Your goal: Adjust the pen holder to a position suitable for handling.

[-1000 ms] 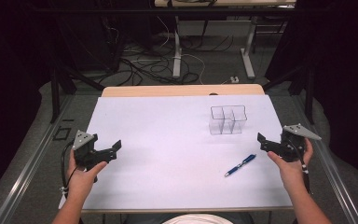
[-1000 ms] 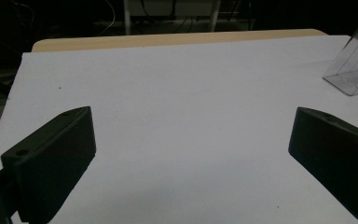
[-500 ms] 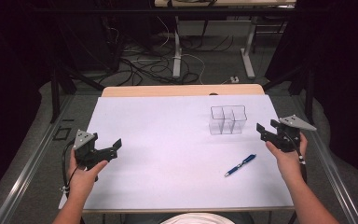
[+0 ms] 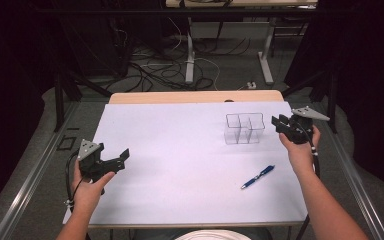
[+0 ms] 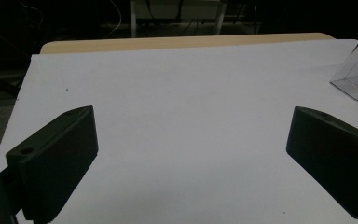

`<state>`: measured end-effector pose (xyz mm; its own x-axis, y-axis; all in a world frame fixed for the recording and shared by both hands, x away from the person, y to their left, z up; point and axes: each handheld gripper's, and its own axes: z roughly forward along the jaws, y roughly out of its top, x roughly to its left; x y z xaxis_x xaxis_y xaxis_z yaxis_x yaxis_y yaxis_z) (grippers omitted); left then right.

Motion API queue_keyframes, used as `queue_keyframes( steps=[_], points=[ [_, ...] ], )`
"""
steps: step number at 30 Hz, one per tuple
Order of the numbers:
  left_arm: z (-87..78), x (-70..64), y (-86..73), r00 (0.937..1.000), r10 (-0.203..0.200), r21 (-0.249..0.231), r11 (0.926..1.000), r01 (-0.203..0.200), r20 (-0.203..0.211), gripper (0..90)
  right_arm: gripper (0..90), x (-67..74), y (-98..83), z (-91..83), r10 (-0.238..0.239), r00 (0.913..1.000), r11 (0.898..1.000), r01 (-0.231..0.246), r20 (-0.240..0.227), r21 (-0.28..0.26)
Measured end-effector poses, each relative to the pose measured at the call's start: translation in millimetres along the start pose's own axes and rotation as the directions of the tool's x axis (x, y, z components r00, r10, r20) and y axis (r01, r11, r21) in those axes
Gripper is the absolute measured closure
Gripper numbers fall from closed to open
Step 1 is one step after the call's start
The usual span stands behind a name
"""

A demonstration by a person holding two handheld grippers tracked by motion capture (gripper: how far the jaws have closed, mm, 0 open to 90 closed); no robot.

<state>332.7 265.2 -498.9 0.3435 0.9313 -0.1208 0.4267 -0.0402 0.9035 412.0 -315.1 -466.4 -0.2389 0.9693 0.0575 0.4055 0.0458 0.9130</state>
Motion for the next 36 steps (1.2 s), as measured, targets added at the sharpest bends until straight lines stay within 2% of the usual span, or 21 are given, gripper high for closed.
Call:
queue_keyframes(
  steps=[2, 3, 5, 11, 12, 17, 21, 28, 31, 36],
  points=[
    [0.3, -0.4, -0.4, 1.0000, 0.001, 0.002, 1.0000, -0.001, 0.001, 2.1, 79.3, -2.0, 2.4, 7.3, -0.004, 1.0000, 1.000, 0.004, -0.009, 0.005],
    [0.4, 0.0, -0.5, 1.0000, 0.010, 0.009, 0.9999, -0.010, 0.001, 2.3, 85.1, -2.6, 4.3, 14.6, 0.006, 1.0000, 1.000, -0.006, 0.004, 0.018],
    [1.6, -0.4, -1.0, 1.0000, 0.006, 0.008, 0.9999, -0.006, 0.001, 2.5, 89.4, -4.3, 6.2, 21.7, 0.007, 1.0000, 0.999, -0.007, 0.000, 0.039],
    [1.5, -0.3, -1.2, 1.0000, 0.002, 0.007, 1.0000, -0.002, 0.001, 2.8, 90.0, -4.2, 5.9, 36.1, 0.014, 0.9999, 0.997, -0.014, 0.007, 0.072],
    [1.5, -0.2, -1.3, 1.0000, 0.001, 0.007, 1.0000, -0.001, 0.000, 2.8, 90.0, -4.5, 4.2, 41.5, 0.002, 0.9999, 0.996, -0.004, 0.017, 0.092],
    [1.3, 1.3, -1.6, 1.0000, 0.008, 0.017, 0.9998, -0.008, 0.000, 3.1, 90.0, -3.2, -0.7, 54.7, 0.011, 0.9999, 0.992, -0.012, 0.009, 0.126],
    [1.4, 1.5, -1.6, 1.0000, -0.004, 0.011, 0.9999, 0.004, 0.000, 3.2, 90.0, -1.8, -4.4, 62.1, 0.006, 1.0000, 0.990, -0.007, 0.003, 0.140],
    [2.3, 1.8, -2.3, 1.0000, -0.006, 0.014, 0.9999, 0.006, 0.001, 3.4, 90.0, -0.4, -8.2, 69.4, -0.005, 1.0000, 0.987, 0.005, -0.001, 0.160],
    [2.2, 2.0, -2.4, 0.9999, -0.011, 0.017, 0.9998, 0.011, 0.000, 3.5, 90.0, -2.5, -11.4, 72.7, 0.022, 0.9997, 0.985, -0.019, -0.014, 0.174],
    [2.5, 2.7, -2.6, 0.9998, -0.018, 0.014, 0.9997, 0.018, -0.001, 3.5, 90.0, -2.6, -11.4, 72.6, 0.030, 0.9994, 0.985, -0.026, -0.016, 0.173]
  ],
)
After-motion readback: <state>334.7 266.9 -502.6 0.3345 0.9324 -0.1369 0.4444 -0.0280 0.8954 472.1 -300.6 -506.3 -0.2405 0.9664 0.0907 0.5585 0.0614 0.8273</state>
